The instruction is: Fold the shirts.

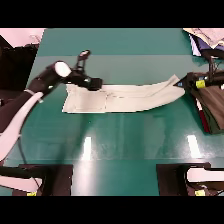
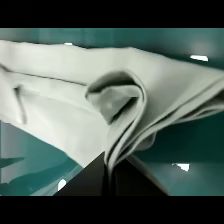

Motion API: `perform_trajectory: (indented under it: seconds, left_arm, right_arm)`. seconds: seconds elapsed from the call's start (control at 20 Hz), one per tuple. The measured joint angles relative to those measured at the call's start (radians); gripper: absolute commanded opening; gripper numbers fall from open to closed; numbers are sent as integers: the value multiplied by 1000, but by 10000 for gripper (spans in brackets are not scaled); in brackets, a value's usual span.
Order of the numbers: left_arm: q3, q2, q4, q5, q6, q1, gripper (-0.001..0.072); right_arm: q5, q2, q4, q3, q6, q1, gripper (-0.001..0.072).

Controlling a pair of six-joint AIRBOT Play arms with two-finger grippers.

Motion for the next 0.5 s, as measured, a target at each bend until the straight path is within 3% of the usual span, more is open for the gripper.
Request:
perform_trajectory:
  seconds: [0.25,0.5]
  left_arm:
    - [240,-226,-34,-7,1,-108,27]
    - [332,-346,-62,-67,3,-135,27]
  right_arm:
    - [40,28,16,208,68,197,12]
    - [56,-26,18,414,110,395,12]
